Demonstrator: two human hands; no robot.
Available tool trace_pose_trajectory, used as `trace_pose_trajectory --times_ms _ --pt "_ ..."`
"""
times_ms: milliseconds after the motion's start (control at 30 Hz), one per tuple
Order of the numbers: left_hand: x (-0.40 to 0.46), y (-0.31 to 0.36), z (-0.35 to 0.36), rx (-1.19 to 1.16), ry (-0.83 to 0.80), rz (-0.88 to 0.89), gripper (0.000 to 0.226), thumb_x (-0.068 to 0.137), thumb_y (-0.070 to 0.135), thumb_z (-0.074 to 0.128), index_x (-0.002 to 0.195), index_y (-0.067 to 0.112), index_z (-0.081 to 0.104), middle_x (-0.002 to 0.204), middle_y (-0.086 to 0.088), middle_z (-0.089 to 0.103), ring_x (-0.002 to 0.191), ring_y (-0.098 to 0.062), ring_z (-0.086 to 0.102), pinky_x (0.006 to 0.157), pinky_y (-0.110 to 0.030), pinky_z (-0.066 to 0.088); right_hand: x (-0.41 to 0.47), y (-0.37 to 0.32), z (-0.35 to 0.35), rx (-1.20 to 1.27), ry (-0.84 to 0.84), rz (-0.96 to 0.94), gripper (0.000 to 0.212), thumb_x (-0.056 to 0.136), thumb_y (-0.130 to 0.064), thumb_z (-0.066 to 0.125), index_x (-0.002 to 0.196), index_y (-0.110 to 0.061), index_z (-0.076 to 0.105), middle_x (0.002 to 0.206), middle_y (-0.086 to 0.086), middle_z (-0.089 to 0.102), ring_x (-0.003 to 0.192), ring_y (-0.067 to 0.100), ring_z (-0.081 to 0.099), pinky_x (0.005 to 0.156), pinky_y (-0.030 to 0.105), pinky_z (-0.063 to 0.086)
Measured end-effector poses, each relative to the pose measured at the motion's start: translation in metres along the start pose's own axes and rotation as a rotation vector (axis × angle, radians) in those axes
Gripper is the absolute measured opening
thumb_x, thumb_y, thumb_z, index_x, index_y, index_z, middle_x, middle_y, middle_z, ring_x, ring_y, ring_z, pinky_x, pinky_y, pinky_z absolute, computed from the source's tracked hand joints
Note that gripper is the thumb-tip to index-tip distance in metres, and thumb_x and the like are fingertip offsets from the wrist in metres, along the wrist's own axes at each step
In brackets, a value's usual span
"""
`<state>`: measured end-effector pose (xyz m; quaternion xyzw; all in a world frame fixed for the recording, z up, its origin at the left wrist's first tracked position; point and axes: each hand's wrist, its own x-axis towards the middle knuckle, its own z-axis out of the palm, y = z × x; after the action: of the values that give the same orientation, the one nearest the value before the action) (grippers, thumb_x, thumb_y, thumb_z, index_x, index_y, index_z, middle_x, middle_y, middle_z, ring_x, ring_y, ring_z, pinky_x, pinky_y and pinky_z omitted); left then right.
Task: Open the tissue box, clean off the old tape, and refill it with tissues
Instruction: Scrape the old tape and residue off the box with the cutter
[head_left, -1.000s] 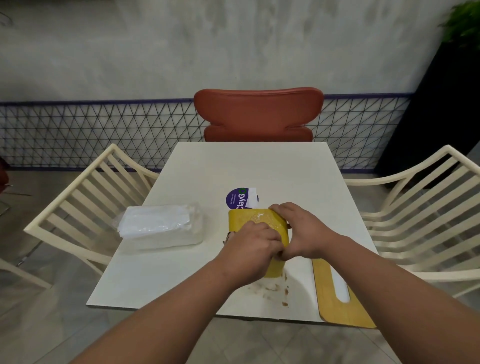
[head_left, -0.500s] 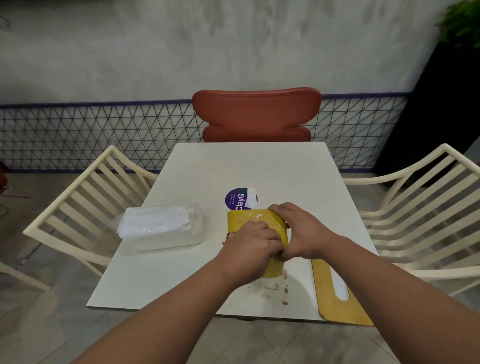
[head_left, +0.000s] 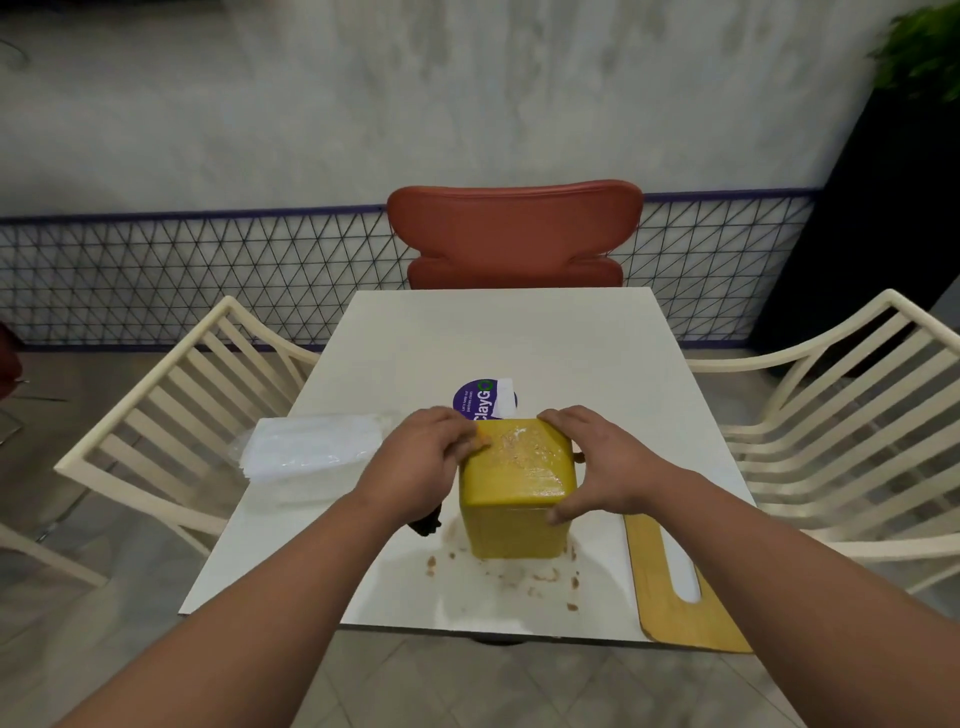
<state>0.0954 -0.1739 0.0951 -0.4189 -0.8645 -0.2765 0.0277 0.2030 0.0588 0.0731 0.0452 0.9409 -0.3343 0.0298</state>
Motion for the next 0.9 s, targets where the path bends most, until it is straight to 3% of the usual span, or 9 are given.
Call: trace_pose_trajectory --times_ms 167,300,533,700,833,900 --pt "-0.005 -0.001 0.009 -0.029 -0.001 -0.037 0.021 0.096 0.028 0.056 0.109 0.022 0.072 0.106 0.004 0.063 0.102 -0.015 0.054 0.087 -0.02 0.038 -0.005 0.0 0.003 0.156 0.009 0.012 0.117 0.057 -0.042 0.092 0.152 -0.029 0.026 0.145 -0.014 0.027 0.127 0.005 0.034 0.097 0.016 0.04" --pt "-0.006 0.002 0.009 0.022 -0.016 -0.005 0.027 0.097 0.03 0.05 0.111 0.02 0.071 0.11 0.002 0.064 0.105 -0.019 0.053 0.089 -0.021 0.037 -0.006 -0.001 0.006 0.168 0.029 0.016 0.114 0.06 -0.042 0.091 0.152 -0.03 0.025 0.146 -0.014 0.026 0.127 0.005 0.033 0.095 0.015 0.04" --pt "-0.014 0.004 0.001 0.132 -0.138 0.363 0.029 0.091 0.029 0.047 0.102 0.021 0.073 0.098 0.007 0.069 0.088 -0.016 0.055 0.083 -0.02 0.04 -0.005 -0.002 0.006 0.185 0.029 0.011 0.111 0.058 -0.037 0.093 0.149 -0.028 0.03 0.138 -0.016 0.031 0.125 0.005 0.036 0.093 0.015 0.04" --pt "0.005 0.004 0.003 0.168 -0.058 0.197 0.044 0.09 0.035 0.035 0.099 0.018 0.074 0.095 0.0 0.072 0.084 -0.028 0.061 0.079 -0.033 0.05 -0.006 -0.002 0.004 0.19 0.029 0.016 0.111 0.059 -0.036 0.093 0.15 -0.027 0.029 0.136 -0.016 0.03 0.124 0.005 0.035 0.094 0.015 0.04" --pt "-0.02 0.013 0.004 0.154 -0.107 0.352 0.023 0.084 0.018 0.058 0.101 0.018 0.073 0.098 0.004 0.071 0.087 -0.023 0.061 0.08 -0.032 0.052 -0.005 -0.003 0.005 0.177 0.017 0.014 0.113 0.057 -0.038 0.093 0.15 -0.028 0.029 0.137 -0.016 0.031 0.124 0.005 0.036 0.095 0.016 0.041" --pt "-0.025 0.014 -0.001 0.16 -0.17 0.449 0.025 0.078 0.014 0.064 0.1 0.021 0.074 0.096 0.006 0.07 0.086 -0.02 0.062 0.078 -0.027 0.051 -0.006 -0.003 0.006 0.178 0.022 0.009 0.114 0.057 -0.038 0.094 0.15 -0.028 0.03 0.137 -0.016 0.031 0.124 0.004 0.037 0.095 0.015 0.041"
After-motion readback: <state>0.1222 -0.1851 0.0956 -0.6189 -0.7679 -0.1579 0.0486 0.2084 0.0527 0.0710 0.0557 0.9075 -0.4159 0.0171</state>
